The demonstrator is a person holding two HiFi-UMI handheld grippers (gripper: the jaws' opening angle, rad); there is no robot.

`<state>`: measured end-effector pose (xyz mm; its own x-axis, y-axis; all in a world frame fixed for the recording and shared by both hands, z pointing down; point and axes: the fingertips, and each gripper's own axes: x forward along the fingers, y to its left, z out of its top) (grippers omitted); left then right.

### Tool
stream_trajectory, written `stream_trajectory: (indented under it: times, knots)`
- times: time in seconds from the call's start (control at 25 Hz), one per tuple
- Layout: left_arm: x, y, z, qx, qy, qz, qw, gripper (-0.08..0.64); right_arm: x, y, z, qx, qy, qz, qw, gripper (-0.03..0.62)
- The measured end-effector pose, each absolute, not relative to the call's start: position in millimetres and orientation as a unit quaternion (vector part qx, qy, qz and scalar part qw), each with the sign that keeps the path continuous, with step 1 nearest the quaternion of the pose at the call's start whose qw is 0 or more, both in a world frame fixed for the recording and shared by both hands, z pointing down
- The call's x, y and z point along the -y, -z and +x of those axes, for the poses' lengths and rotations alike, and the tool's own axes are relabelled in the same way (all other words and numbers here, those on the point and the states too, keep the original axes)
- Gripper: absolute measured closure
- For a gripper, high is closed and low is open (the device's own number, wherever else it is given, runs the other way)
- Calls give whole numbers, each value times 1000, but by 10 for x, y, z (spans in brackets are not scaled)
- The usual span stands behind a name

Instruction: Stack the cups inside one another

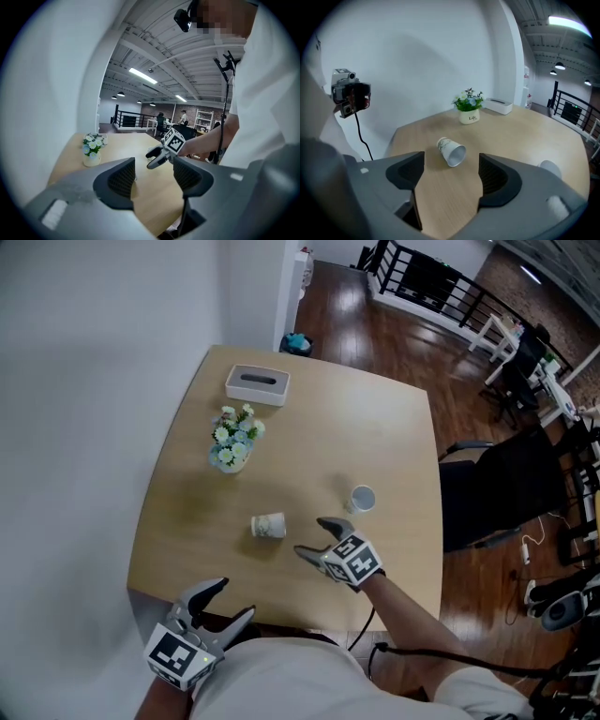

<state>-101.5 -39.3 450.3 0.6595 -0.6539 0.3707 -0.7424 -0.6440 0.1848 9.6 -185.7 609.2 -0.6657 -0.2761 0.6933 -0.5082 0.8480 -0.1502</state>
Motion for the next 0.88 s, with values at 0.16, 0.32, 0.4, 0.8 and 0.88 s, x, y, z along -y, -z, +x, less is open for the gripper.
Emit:
stream_trajectory:
  times: [0.16, 0.32, 0.4, 0.8, 0.88]
  knots:
    - [387, -4531, -1157, 385, -139, 898, 160, 287, 1838, -6354, -167, 893, -196, 217, 342, 291]
    - [304, -4645, -1363, 384, -159, 893, 173, 288, 1858, -6475, -338, 894, -214, 217, 329, 371]
    - [266, -4683, -1447, 384, -164, 891, 176, 288, 1888, -6548, -400, 892, -223, 221, 325, 388]
    - [170, -4687, -1800, 373, -174, 894, 175, 288, 2020, -6606, -428, 882, -221, 274, 315, 577]
    - [145, -4712, -1804, 361, -178, 899, 175, 288, 1988, -6534, -392, 881, -206, 277, 324, 580]
